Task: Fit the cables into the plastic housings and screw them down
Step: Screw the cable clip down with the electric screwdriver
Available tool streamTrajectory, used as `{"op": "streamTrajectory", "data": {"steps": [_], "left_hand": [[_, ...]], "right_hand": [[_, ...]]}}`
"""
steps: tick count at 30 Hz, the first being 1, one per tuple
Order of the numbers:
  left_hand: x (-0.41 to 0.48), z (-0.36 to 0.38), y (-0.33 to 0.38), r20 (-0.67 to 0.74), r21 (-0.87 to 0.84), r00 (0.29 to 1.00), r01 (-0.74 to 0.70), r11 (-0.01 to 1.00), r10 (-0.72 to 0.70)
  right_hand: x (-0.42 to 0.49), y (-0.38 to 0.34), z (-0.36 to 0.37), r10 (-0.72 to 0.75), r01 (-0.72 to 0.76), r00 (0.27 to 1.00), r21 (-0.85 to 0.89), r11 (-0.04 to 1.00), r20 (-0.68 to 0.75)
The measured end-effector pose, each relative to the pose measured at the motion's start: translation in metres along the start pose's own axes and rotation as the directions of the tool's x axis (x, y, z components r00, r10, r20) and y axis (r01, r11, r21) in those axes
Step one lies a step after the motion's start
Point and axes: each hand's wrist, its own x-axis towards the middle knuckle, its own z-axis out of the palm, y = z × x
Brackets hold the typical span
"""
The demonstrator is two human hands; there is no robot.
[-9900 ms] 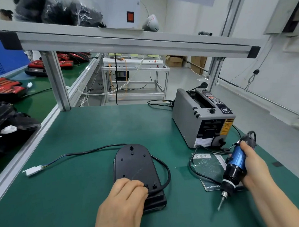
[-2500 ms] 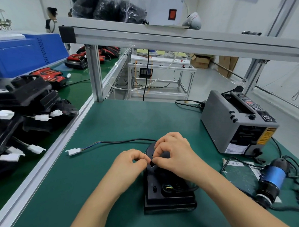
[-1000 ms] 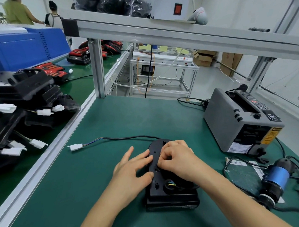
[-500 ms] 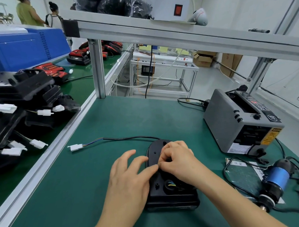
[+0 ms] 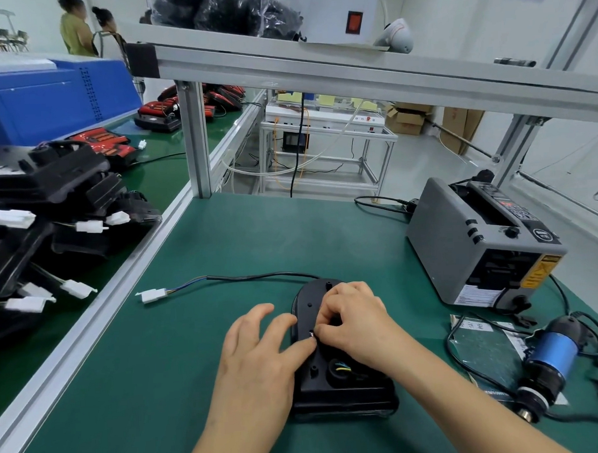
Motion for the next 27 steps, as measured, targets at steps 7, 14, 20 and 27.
{"op": "streamTrajectory", "data": {"steps": [7, 14, 20, 27], "left_hand": [[0.003, -0.004, 0.002, 0.034, 0.032, 0.999, 0.001, 0.999, -0.002], [0.004, -0.004, 0.002, 0.048, 0.125, 0.998, -0.042, 0.991, 0.036], [0.004, 0.002, 0.003, 0.083, 0.146, 0.996, -0.024, 0.989, 0.012], [0.003, 0.006, 0.003, 0.062, -0.010, 0.996, 0.059, 0.998, -0.058]], "right_hand": [[-0.004, 0.004, -0.003, 0.013, -0.010, 0.999, 0.072, 0.997, -0.034], [-0.017, 0.026, -0.004, -0.083, 0.084, 0.989, 0.004, 0.996, -0.122], [-0.031, 0.041, -0.001, -0.099, 0.095, 0.985, -0.033, 0.995, -0.144], [-0.037, 0.044, 0.006, -0.101, 0.113, 0.974, 0.052, 0.992, -0.204]]}}
